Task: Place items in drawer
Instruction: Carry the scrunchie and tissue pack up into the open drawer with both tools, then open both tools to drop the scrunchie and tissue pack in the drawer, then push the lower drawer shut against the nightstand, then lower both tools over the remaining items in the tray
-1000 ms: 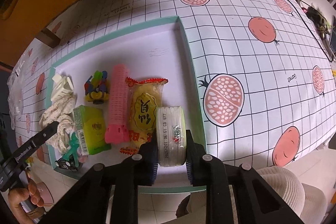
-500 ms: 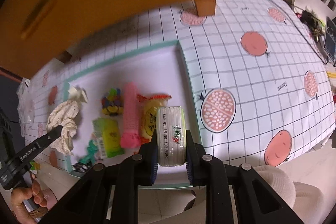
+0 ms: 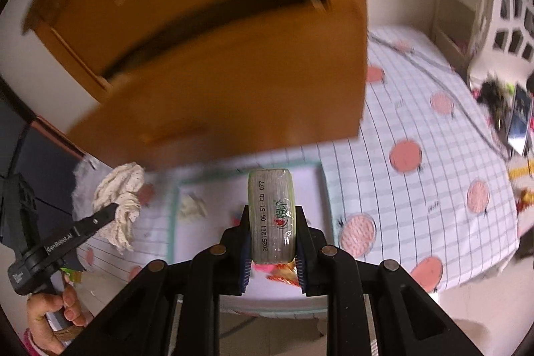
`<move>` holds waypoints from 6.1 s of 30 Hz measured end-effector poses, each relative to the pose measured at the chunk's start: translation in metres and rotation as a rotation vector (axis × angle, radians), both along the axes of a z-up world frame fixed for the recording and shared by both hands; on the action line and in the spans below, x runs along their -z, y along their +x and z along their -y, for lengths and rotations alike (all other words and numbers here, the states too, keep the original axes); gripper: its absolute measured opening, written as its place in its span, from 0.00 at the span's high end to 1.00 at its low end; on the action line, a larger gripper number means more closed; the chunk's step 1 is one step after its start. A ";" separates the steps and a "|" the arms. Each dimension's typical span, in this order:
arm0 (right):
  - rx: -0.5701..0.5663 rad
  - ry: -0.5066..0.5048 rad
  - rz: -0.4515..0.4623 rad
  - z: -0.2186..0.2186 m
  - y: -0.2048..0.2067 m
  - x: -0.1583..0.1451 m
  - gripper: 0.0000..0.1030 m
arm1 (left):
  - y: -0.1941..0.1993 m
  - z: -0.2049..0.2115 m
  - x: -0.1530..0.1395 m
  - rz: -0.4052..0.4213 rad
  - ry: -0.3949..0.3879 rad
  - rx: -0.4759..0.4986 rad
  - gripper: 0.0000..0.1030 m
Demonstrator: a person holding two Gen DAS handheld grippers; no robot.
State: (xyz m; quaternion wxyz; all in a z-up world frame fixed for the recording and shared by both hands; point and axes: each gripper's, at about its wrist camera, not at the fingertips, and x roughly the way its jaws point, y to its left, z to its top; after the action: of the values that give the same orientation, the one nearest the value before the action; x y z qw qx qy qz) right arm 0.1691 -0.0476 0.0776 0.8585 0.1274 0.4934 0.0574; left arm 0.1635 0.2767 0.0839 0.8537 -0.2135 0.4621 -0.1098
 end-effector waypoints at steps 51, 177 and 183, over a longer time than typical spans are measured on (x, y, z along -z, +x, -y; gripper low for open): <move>-0.044 -0.215 0.046 -0.057 0.125 -0.082 0.63 | 0.118 0.027 -0.076 0.185 0.126 0.034 0.42; -0.170 -0.133 -0.288 -0.091 -0.009 0.168 0.23 | -0.068 0.051 0.169 -0.094 0.355 0.387 0.06; -0.197 -0.132 -0.299 -0.099 -0.007 0.176 0.28 | -0.063 0.056 0.176 -0.121 0.352 0.409 0.25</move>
State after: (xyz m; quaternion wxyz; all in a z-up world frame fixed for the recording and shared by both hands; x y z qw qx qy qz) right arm 0.1622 0.0514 -0.0981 0.7723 0.0290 0.6282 0.0892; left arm 0.1004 0.2210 -0.0923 0.8086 0.0296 0.5578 -0.1847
